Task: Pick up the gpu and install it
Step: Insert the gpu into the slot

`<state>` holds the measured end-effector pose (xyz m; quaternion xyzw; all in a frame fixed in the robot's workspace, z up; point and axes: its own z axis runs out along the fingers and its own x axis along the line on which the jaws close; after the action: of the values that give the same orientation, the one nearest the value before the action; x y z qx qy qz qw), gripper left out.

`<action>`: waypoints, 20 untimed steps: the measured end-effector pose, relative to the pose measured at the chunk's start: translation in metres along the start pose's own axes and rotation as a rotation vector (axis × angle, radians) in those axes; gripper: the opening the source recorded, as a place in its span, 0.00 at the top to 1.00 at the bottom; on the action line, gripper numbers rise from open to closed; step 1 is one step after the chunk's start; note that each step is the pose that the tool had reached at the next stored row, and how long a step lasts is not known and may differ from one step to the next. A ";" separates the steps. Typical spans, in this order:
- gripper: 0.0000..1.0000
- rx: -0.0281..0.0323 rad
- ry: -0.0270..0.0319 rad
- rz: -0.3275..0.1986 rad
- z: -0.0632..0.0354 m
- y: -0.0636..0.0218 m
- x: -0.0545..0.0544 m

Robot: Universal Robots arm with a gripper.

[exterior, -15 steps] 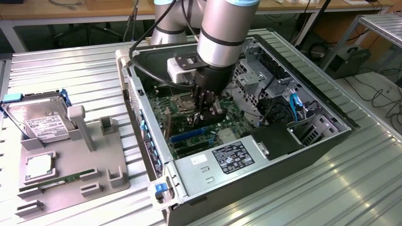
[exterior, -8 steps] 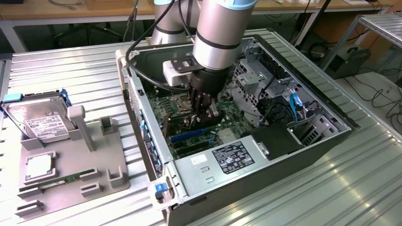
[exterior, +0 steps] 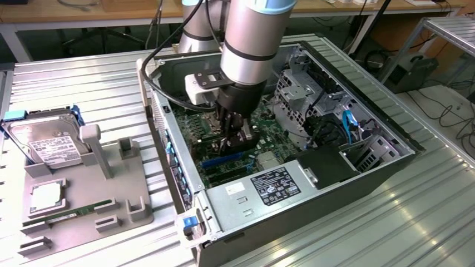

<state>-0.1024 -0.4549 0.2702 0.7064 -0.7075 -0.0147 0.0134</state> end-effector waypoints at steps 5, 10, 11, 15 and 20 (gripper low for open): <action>0.74 -0.0001 0.0005 0.000 0.0040 0.0033 0.000; 0.74 0.0000 0.0004 0.000 0.0077 0.0063 -0.002; 0.74 0.0000 0.0003 0.000 0.0085 0.0063 -0.002; 0.74 -0.0003 0.0011 0.000 0.0118 0.0068 -0.003; 0.74 -0.0001 0.0006 0.000 0.0135 0.0089 -0.003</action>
<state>-0.1118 -0.4519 0.2571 0.7064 -0.7075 -0.0146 0.0136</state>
